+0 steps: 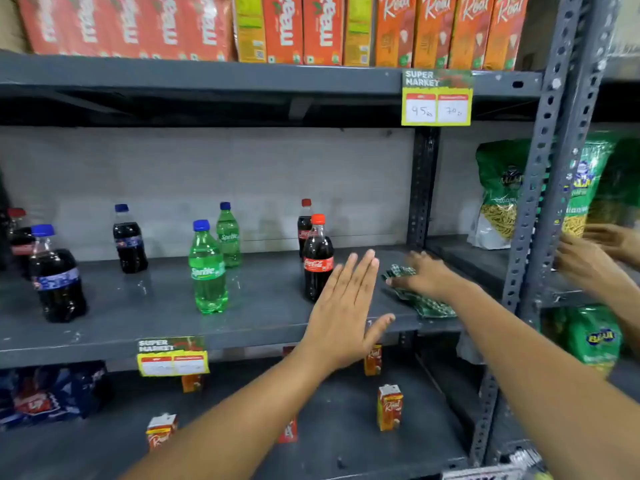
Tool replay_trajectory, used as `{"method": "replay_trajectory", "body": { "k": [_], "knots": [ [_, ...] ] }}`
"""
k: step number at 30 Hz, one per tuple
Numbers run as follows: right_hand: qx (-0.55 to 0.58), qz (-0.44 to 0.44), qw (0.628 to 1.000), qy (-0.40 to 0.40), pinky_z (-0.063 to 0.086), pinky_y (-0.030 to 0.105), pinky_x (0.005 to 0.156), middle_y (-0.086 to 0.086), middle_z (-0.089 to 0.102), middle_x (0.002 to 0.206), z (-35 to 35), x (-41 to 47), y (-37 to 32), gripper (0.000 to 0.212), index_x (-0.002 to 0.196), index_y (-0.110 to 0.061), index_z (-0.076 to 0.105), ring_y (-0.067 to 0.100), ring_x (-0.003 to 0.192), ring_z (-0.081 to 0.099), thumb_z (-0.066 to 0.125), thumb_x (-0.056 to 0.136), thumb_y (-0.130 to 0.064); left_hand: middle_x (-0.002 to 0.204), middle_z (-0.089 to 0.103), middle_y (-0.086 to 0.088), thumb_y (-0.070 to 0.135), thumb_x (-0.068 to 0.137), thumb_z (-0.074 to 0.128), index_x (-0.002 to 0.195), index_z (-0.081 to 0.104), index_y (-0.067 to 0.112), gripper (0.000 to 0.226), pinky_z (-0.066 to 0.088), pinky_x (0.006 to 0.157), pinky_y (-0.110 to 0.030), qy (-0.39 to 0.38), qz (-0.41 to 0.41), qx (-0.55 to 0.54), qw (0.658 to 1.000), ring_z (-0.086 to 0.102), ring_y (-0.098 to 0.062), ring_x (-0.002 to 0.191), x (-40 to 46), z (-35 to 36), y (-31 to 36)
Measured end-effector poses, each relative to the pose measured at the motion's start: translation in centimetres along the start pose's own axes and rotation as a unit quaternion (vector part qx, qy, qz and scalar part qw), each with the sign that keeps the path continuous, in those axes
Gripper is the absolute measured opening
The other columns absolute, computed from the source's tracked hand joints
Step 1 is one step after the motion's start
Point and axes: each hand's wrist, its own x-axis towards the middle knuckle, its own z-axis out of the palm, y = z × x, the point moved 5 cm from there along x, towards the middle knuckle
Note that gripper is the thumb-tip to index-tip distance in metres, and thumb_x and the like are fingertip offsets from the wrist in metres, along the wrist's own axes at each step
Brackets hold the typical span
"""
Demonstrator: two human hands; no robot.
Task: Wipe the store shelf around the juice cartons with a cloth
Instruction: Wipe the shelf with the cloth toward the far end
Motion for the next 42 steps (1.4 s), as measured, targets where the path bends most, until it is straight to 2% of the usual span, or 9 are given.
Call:
{"method": "replay_trajectory", "body": {
  "k": [3,12,21,27,33,35,37,39,42],
  "knots": [
    [0.026,0.014,0.998,-0.051,0.036,0.039,0.105,0.006,0.041,0.151,1.9,-1.6,1.1,0.085,0.143,-0.022,0.039,0.029,0.135,0.041,0.058,0.074,-0.067,0.165,-0.001,-0.009,0.059,0.100,0.034,0.156,0.004,0.005,0.084,0.011,0.122,-0.047,-0.036,-0.034,0.005,0.999,-0.006,-0.025,0.151,-2.2,1.5,0.8],
    [-0.096,-0.011,0.993,0.063,0.045,0.038,0.089,0.015,0.059,0.130,-4.3,-1.6,6.6,0.048,0.131,-0.015,0.052,0.037,0.116,0.054,0.049,0.087,-0.035,0.165,0.010,-0.006,0.064,0.098,0.030,0.156,0.015,0.007,0.083,0.009,0.122,-0.048,-0.061,-0.063,0.037,0.995,-0.001,-0.027,0.152,2.2,6.3,5.1],
    [-0.125,-0.069,0.982,0.125,0.047,0.038,0.089,0.014,0.063,0.126,-8.3,0.7,14.9,0.050,0.138,-0.026,0.048,0.036,0.116,0.056,0.050,0.087,-0.028,0.149,0.045,-0.010,0.056,0.098,0.039,0.148,0.036,0.007,0.071,0.014,0.120,-0.045,-0.034,-0.085,0.025,0.995,0.036,-0.032,0.139,7.9,11.9,10.9],
    [-0.117,-0.082,0.981,0.130,0.049,0.037,0.081,0.015,0.068,0.113,-8.0,2.6,18.4,0.045,0.128,-0.016,0.056,0.037,0.106,0.059,0.049,0.085,-0.028,0.144,0.051,-0.010,0.056,0.098,0.035,0.141,0.046,0.007,0.066,0.020,0.113,-0.043,-0.033,-0.126,0.019,0.991,0.043,-0.033,0.134,9.1,15.2,13.0],
    [-0.130,-0.103,0.983,0.075,0.052,0.039,0.079,0.016,0.069,0.103,-7.0,2.0,19.1,0.039,0.123,-0.013,0.059,0.036,0.098,0.060,0.050,0.086,-0.024,0.149,0.046,-0.010,0.055,0.098,0.038,0.145,0.041,0.007,0.066,0.017,0.118,-0.044,-0.033,-0.135,0.024,0.990,0.036,-0.031,0.140,8.7,16.2,14.1],
    [-0.098,-0.135,0.983,0.077,0.049,0.036,0.083,0.013,0.068,0.117,-7.3,0.1,19.4,0.043,0.131,-0.022,0.055,0.033,0.104,0.060,0.049,0.088,-0.020,0.155,0.038,-0.010,0.053,0.099,0.039,0.148,0.036,0.007,0.068,0.011,0.121,-0.049,-0.016,-0.131,0.009,0.991,0.026,-0.030,0.146,8.1,15.8,14.9],
    [-0.016,-0.172,0.980,0.093,0.046,0.025,0.075,0.001,0.061,0.132,-7.1,-2.9,20.3,0.048,0.135,-0.029,0.051,0.014,0.087,0.064,0.050,0.090,-0.015,0.162,0.022,-0.010,0.053,0.099,0.038,0.153,0.025,0.006,0.073,0.002,0.121,-0.053,-0.025,-0.104,-0.009,0.994,0.011,-0.030,0.151,6.2,16.2,16.5],
    [0.099,-0.181,0.973,0.102,0.042,0.016,0.078,-0.015,0.047,0.138,-5.2,-6.3,22.2,0.052,0.138,-0.030,0.047,-0.011,0.071,0.050,0.050,0.091,-0.008,0.165,0.009,-0.009,0.054,0.100,0.037,0.155,0.014,0.005,0.077,0.000,0.121,-0.053,-0.075,-0.069,-0.030,0.994,0.002,-0.031,0.151,2.9,18.3,18.7],
    [0.194,-0.090,0.972,0.100,0.038,0.008,0.063,-0.011,0.052,0.132,0.8,-8.0,27.6,0.054,0.142,-0.026,0.043,-0.011,0.051,0.040,0.048,0.093,-0.004,0.166,-0.001,-0.006,0.056,0.101,0.030,0.156,0.004,0.008,0.078,0.008,0.119,-0.051,-0.192,-0.083,-0.071,0.975,-0.003,-0.027,0.152,-2.7,23.9,20.7]
  ]
}}
